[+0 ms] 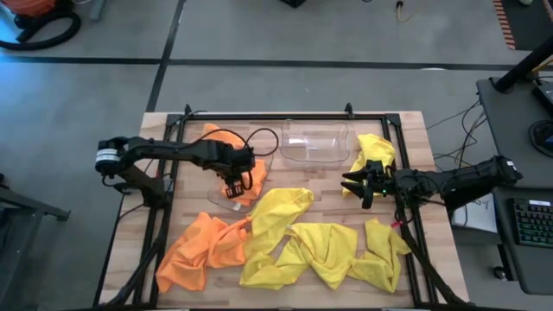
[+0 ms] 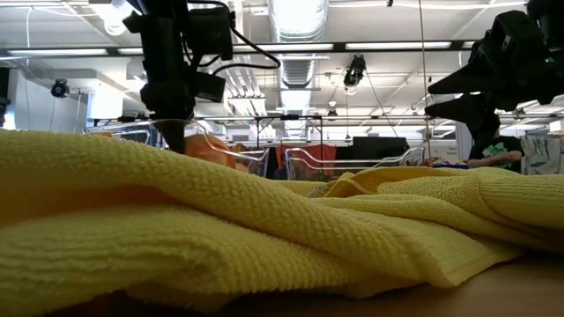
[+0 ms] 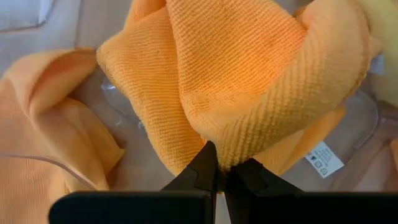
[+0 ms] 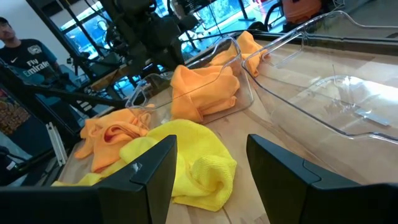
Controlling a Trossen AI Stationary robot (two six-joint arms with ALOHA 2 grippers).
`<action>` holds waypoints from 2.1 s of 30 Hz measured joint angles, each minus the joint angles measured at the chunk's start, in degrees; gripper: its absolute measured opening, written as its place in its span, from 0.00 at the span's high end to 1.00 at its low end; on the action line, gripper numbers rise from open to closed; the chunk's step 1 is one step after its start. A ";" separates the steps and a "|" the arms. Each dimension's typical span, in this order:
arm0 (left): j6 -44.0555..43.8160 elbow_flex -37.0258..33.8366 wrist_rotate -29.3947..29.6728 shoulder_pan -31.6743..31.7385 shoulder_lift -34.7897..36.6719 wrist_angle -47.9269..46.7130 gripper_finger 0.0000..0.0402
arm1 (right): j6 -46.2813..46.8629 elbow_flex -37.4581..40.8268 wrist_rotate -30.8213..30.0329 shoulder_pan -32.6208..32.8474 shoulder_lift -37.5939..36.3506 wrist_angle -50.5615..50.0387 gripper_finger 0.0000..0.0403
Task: Sort microfiber towel by color & place in baskets
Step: Put the orange microfiber towel into the left transparent bin
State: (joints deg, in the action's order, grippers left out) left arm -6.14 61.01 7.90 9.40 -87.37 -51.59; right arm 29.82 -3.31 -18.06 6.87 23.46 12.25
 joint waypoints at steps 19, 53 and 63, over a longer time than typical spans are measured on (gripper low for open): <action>-3.59 0.00 -9.14 -0.65 -0.03 -3.67 1.00 | 0.00 0.00 0.00 0.00 0.00 0.00 0.53; -11.04 -0.04 -10.53 -4.50 -0.01 -9.82 1.00 | -0.04 0.00 0.02 -0.01 -0.01 0.00 0.53; -11.57 -1.00 -13.26 -4.61 0.02 -9.63 1.00 | -0.07 0.00 0.02 0.00 0.00 -0.02 0.53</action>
State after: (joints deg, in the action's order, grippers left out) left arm -17.71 60.01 -5.37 4.79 -87.35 -61.22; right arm 29.75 -3.31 -18.04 6.87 23.46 12.23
